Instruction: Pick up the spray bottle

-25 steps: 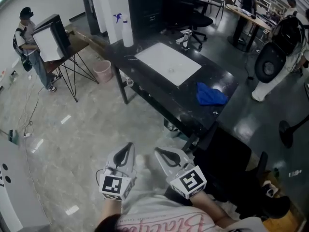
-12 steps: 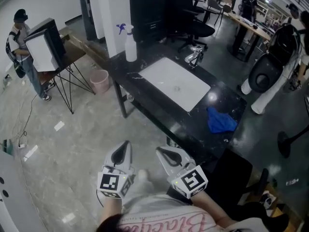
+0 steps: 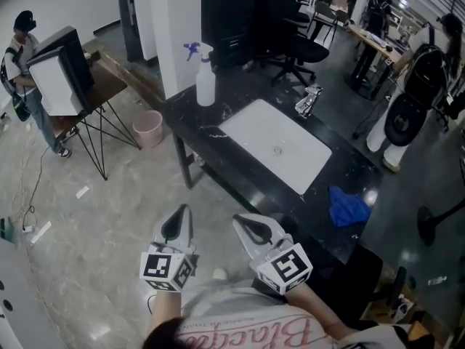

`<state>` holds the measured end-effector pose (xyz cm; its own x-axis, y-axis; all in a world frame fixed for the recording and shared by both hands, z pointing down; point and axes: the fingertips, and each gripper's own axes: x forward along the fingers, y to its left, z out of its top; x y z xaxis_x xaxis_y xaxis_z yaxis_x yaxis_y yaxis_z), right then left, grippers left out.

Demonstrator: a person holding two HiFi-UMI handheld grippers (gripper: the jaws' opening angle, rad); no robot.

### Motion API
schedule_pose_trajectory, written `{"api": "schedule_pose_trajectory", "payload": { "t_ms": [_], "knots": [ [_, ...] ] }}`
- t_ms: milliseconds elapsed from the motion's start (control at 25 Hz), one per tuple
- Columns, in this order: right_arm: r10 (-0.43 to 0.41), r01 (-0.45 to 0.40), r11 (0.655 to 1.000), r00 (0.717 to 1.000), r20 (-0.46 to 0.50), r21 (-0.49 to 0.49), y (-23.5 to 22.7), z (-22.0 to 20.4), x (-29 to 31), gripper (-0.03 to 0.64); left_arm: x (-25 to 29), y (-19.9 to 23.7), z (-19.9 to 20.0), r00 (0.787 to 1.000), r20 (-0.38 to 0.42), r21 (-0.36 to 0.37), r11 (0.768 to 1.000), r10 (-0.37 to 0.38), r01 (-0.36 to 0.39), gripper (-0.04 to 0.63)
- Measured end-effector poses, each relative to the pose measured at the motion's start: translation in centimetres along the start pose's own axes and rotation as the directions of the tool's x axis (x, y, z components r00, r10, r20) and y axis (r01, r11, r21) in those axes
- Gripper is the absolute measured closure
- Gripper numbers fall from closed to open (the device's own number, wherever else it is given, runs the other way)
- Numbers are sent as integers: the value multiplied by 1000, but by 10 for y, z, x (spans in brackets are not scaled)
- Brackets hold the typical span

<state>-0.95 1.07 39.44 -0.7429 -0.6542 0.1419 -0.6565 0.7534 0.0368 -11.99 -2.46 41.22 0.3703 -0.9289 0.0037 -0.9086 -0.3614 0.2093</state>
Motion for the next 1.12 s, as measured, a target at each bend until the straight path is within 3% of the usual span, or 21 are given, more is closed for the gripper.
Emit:
{"api": "schedule_pose_trajectory", "payload": {
  "t_ms": [640,920,1120],
  "knots": [
    [-17,19,998,999,-50,56,-58,-14,68,615,66,43,-11,998,-56,-12,1000,-24,24,596],
    [-20,23,998,999,-42,65,-102,-8,117,615,125,66,-7,995,-79,19,998,-53,55,595],
    [-39,40,997,999,-22,71,-138,4,154,615,174,79,10,991,-75,65,991,-110,115,596]
  ]
}}
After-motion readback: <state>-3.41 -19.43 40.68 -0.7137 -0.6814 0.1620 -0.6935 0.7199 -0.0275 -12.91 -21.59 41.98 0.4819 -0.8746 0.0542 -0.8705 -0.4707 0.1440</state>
